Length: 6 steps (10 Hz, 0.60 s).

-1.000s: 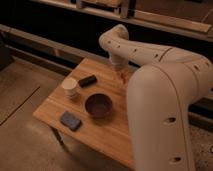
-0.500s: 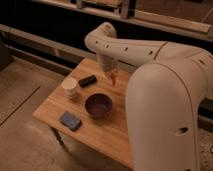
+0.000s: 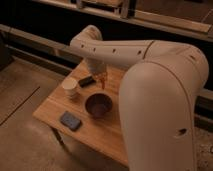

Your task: Place the pepper in the ceramic bowl

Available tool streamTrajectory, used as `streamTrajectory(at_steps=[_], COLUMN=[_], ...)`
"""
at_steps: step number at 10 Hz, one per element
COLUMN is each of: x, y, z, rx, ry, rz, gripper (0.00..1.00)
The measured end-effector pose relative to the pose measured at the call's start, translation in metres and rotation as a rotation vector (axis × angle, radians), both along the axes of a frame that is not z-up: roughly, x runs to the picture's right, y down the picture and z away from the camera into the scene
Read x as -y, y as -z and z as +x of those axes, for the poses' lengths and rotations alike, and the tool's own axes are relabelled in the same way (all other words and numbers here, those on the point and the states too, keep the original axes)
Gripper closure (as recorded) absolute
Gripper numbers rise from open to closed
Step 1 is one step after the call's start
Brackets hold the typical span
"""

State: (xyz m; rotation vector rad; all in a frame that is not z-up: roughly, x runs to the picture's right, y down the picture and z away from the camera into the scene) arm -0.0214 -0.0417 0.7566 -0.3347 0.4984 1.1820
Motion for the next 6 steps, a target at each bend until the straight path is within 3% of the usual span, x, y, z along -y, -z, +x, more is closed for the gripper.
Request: streamTrajectory(at_steps=[2, 6], x=[-0.018, -0.049], y=[0.003, 0.004], z=[-0.012, -0.024], rx=[-0.016, -0.068], ry=[-0.058, -0.108], rz=[-0.024, -0.081], gripper=[1.0, 1.0])
